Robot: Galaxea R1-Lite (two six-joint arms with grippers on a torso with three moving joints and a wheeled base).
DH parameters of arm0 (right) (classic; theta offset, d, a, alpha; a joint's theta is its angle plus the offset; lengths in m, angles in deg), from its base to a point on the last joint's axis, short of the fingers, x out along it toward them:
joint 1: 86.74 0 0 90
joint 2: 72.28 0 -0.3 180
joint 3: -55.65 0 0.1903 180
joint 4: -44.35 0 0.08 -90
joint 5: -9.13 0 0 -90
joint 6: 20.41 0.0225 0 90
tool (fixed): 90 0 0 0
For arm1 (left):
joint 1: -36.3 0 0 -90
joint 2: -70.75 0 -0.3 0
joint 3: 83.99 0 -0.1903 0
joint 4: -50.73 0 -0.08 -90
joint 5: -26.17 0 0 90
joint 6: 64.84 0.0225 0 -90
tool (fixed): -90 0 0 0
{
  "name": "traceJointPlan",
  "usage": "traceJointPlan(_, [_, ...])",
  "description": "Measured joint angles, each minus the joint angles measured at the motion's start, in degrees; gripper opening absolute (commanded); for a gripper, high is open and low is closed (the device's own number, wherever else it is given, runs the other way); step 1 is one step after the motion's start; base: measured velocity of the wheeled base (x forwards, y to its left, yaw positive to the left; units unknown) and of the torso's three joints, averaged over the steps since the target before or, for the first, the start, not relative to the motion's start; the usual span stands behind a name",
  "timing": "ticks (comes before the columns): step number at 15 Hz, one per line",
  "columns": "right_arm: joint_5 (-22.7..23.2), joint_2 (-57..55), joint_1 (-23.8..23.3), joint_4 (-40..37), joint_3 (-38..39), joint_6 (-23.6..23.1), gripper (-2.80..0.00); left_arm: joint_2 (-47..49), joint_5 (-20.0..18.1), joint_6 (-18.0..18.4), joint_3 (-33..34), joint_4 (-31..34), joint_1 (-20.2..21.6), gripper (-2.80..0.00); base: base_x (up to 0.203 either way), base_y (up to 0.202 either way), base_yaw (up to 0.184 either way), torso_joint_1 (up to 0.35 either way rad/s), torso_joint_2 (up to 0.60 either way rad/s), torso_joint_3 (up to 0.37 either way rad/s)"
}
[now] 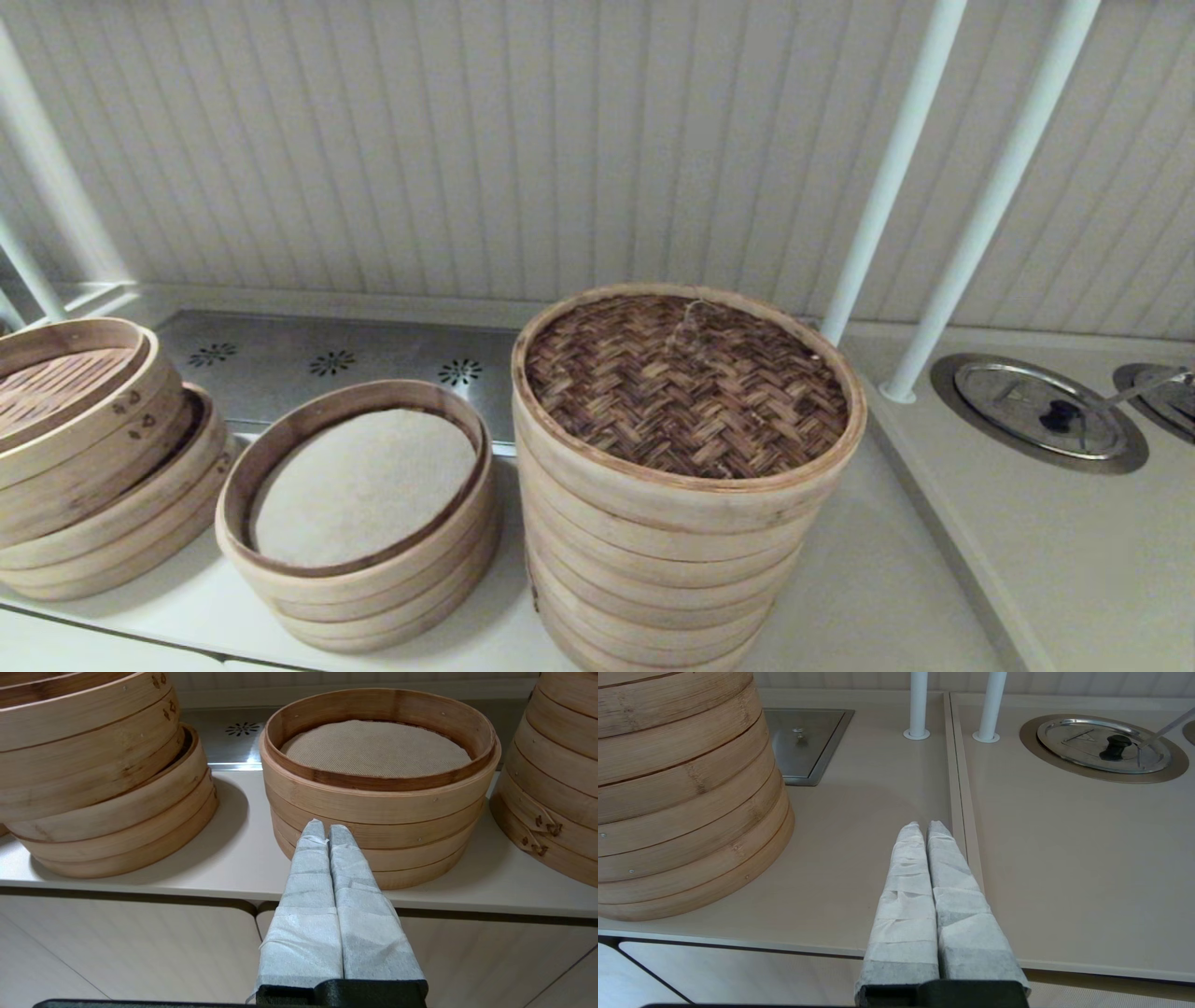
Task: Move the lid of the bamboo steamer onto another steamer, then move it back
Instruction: Pick up the steamer
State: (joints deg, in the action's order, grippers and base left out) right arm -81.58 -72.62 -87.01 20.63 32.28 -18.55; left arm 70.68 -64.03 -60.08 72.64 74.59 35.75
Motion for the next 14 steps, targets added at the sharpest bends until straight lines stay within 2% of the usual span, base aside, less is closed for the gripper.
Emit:
traceJointPlan(5, [0.00,0.01,0.00,0.00,0.00,0.06,-2.80,0.00,0.32,-2.13,0.00,-0.09,0.00,-2.80,0.000,0.000,0.000,0.000,0.00,0.000])
traceJointPlan(14, [0.00,0.01,0.00,-0.02,0.00,0.06,-2.80,0.05,0.37,-2.94,0.00,-0.22,0.02,-2.80,0.000,0.000,0.000,0.000,0.00,0.000])
